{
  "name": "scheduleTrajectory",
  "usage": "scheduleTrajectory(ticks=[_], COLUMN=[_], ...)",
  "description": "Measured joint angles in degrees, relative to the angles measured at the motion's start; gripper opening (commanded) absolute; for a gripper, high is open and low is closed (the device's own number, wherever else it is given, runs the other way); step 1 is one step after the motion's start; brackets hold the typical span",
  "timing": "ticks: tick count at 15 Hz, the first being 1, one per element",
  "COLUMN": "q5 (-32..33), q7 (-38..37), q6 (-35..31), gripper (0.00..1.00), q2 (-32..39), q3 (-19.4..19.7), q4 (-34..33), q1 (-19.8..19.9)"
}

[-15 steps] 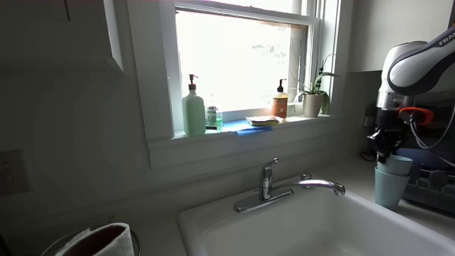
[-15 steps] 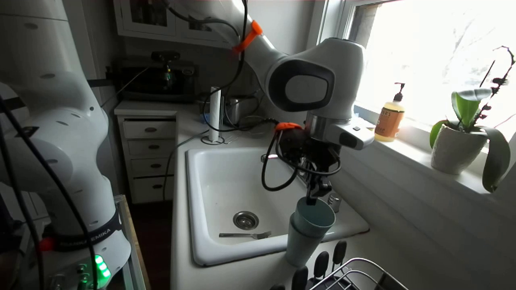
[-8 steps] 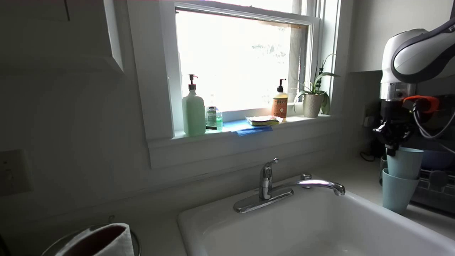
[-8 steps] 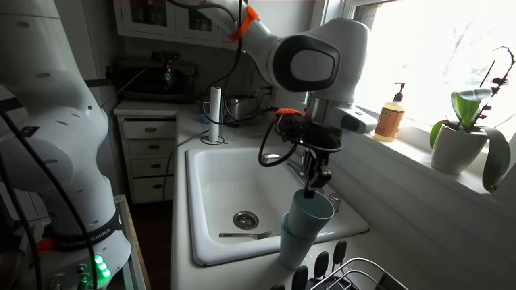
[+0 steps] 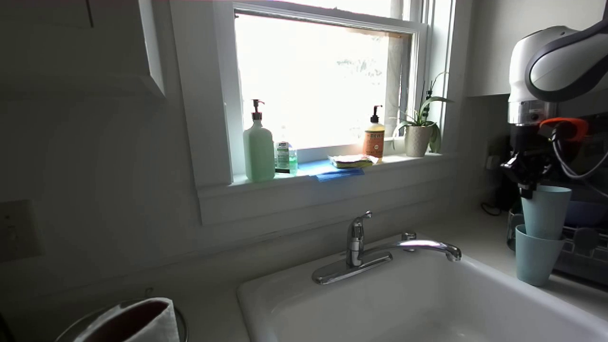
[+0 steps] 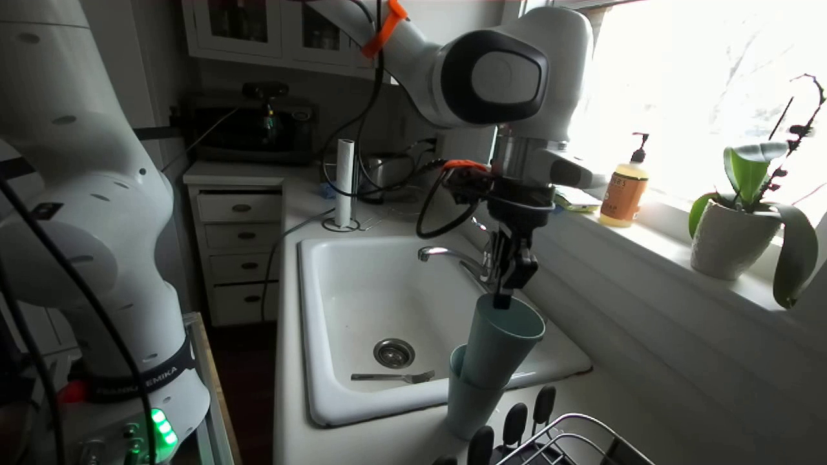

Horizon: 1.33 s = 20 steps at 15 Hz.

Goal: Unstack the cups and empty the bottom cup then restack them

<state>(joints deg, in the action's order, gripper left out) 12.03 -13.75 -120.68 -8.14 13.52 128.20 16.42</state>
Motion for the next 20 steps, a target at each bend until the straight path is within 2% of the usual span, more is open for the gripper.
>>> scheduleTrajectory(ticks=[7,10,16,20], q5=[2.4,2.4,1.6,-3.2], q7=[-0.9,-0.9,-0.9,-0.5], q6=[1.9,2.3,2.3,2.2], gripper=[0.01,0.04,0.01,0.01], q2=[-5.2,-6.2,-6.1,-2.1], q3=[-1.3,-1.3,-1.1,1.2], q4=[-1.5,-3.3,-4.1,-10.0], q1=[-0.1,0.0,0.0,0.1])
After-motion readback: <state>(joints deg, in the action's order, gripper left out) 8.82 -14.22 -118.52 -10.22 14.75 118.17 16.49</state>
